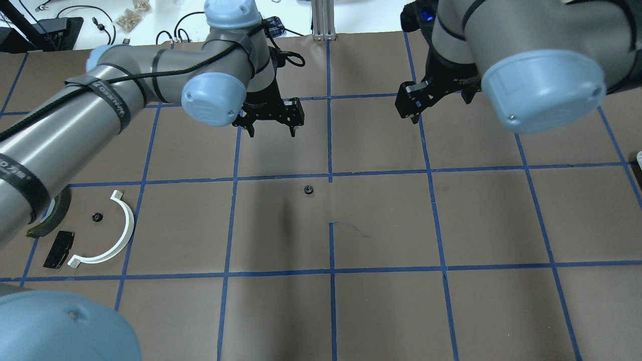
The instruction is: Place bearing gear from tray to pile
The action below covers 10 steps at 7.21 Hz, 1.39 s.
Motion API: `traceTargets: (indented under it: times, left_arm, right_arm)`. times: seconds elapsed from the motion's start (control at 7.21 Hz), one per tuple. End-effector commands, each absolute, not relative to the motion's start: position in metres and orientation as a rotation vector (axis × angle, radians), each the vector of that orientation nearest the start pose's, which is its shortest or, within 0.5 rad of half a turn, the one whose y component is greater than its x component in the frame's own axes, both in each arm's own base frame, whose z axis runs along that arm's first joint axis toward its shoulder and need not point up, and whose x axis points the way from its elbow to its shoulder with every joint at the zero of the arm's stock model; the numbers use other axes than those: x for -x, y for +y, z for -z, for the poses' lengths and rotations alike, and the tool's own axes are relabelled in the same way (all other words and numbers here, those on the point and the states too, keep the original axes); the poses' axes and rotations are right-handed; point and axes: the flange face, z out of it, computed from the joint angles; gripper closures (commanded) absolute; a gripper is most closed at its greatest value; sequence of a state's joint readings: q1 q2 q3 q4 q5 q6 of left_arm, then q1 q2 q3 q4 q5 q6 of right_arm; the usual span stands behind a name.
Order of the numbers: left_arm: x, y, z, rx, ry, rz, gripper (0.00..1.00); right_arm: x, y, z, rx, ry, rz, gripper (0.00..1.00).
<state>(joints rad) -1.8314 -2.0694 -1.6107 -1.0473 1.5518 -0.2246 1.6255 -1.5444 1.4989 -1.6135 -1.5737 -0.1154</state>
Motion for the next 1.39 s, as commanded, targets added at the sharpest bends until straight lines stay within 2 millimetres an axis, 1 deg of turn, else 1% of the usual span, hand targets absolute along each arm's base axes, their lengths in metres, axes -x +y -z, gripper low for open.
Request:
traceTargets:
  times: [0.0, 0.14, 0.28, 0.42, 0.56, 0.69, 0.83, 1.11, 1.25]
  left_arm:
    - [0.307, -0.56, -0.19, -0.068, 3.16, -0.018, 0.0]
    - [0.309, -0.556, -0.185, -0.065, 3.184, -0.049, 0.0]
    - [0.313, -0.55, -0.182, -0.065, 3.218, -0.081, 0.01]
    - [0.311, -0.542, -0.173, -0.063, 3.209, -0.112, 0.02]
    - [0.31, -0.54, -0.172, -0.063, 3.207, -0.12, 0.07]
    - [0.309, -0.541, -0.173, -0.063, 3.209, -0.118, 0.24]
    - [0.309, -0.541, -0.172, -0.063, 3.208, -0.123, 0.28]
    - [0.309, -0.54, -0.171, -0.062, 3.207, -0.13, 0.33]
    - [0.309, -0.539, -0.17, -0.062, 3.201, -0.14, 0.33]
  right_arm:
    - [-0.148, -0.505, -0.53, 0.14, 3.127, 0.092, 0.0]
    - [-0.148, -0.504, -0.531, 0.076, 3.127, 0.089, 0.0]
    - [-0.149, -0.505, -0.523, 0.07, 3.126, 0.067, 0.0]
    - [-0.149, -0.505, -0.524, 0.044, 3.123, 0.071, 0.0]
    - [-0.149, -0.505, -0.523, 0.044, 3.123, 0.067, 0.0]
    - [-0.148, -0.502, -0.524, 0.044, 3.129, 0.062, 0.0]
    - [-0.148, -0.502, -0.524, 0.041, 3.129, 0.069, 0.0]
    - [-0.149, -0.504, -0.522, 0.048, 3.128, 0.069, 0.0]
    - [-0.148, -0.504, -0.521, 0.048, 3.129, 0.065, 0.0]
